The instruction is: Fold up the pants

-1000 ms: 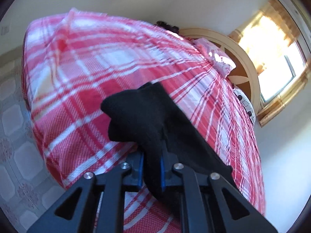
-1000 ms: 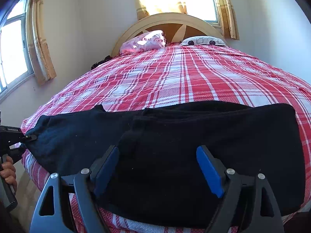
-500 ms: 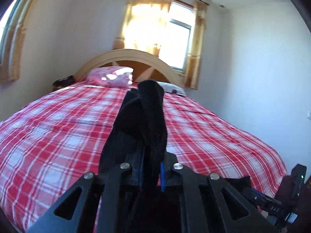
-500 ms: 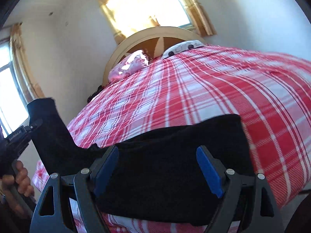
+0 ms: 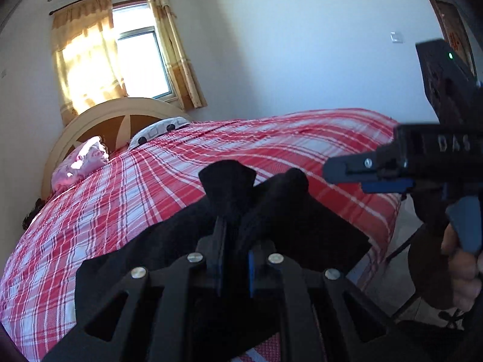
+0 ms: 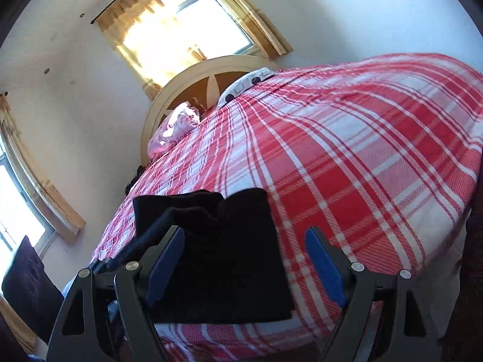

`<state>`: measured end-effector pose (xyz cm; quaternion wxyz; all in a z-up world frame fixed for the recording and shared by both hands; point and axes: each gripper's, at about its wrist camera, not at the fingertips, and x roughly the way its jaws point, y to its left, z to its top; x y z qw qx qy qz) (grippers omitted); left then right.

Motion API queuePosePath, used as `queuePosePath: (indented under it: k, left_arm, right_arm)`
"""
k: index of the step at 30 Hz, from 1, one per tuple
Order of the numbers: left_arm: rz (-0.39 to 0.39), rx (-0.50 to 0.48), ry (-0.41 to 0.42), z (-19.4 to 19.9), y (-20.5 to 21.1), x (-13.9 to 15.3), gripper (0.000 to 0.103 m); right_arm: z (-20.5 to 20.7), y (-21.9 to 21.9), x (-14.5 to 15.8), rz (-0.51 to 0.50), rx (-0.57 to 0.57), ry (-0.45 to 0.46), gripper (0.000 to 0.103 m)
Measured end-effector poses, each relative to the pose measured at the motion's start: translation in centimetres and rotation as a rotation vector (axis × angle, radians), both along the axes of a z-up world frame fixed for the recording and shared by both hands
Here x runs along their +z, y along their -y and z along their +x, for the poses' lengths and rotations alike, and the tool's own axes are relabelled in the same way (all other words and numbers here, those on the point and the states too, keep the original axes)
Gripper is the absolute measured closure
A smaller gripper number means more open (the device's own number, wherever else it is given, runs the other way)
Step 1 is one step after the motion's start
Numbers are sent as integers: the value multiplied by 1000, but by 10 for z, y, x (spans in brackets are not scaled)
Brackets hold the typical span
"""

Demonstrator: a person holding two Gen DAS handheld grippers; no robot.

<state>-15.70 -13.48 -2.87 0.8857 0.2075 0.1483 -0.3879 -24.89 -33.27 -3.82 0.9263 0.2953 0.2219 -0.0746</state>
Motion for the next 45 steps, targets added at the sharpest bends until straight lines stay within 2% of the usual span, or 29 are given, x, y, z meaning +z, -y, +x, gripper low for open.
queuePosePath:
  k: [2,4,6,7,8,9,10,11,12,14,20,22,24,25,27,28,30,34,35,36,37,40,43,45]
  left_arm:
    - [47,-32,-6,-5,5,-8,89]
    - [104,-57,25,-14,6,-14,88]
    - [128,-88,16,-16,-1,-15,83]
    - [130,-104,-9,-16,-5,-15,76]
    - [127,-118,-48,-13,-13,-12,61]
    - [117,-130,-75,-14,-18,-11,51]
    - [95,-143,-99,-13,-27,-7,32]
    - [68,-152,-111,-14,-36,-2,23]
    - [43,-155,-117,-15,-45,4,21]
    - [3,-141,-123,-12,-59,13,19]
    - [-90,128,-211,38,-89,29,19]
    - [-111,218,-264,56,-100,29,19]
    - [-135,268,-324,70,-110,24,19]
    - [-140,289,-341,74,-114,21,19]
    - [-134,339,-355,79,-117,14,19]
    - [-126,356,-360,81,-117,12,19]
    - [-105,377,-382,87,-114,3,19]
    - [-74,391,-412,88,-109,-5,19]
    - [-73,390,-409,87,-109,-4,19]
    - [-76,391,-404,85,-111,-1,19]
    - [-80,393,-397,85,-112,0,19]
    - [-91,395,-371,83,-114,9,19]
    - [-93,393,-342,81,-113,15,19]
    - [-99,388,-345,83,-109,16,19]
  right_arm:
    - [1,3,-4,43,19,3,20]
    - [2,5,-4,80,41,24,20]
    - [1,8,-3,114,56,50,20]
    - [1,11,-1,134,65,67,20]
    - [1,13,0,154,75,81,20]
    - [3,16,1,174,85,90,20]
    - [6,17,2,189,94,92,20]
    - [10,17,2,205,111,94,20]
    - [16,18,3,220,130,95,20]
    - [29,16,4,238,185,97,20]
    - [81,-4,-6,158,267,19,20]
    - [92,-20,-17,93,263,-43,20]
    - [89,-34,-16,10,256,-30,21]
    - [88,-39,-15,-27,258,-39,23]
    - [87,-52,-16,-89,260,-72,37]
    - [87,-56,-16,-115,259,-87,39]
    - [82,-64,-16,-181,248,-93,47]
    - [83,-66,-20,-195,234,-104,57]
    - [86,-67,-19,-215,231,-109,74]
    - [87,-71,-18,-225,254,-115,85]
    - [87,-76,-15,-231,271,-109,85]
    - [75,-90,0,-332,269,-62,87]
    - [56,-88,19,-356,243,9,87]
    - [43,-86,25,-413,215,28,87]
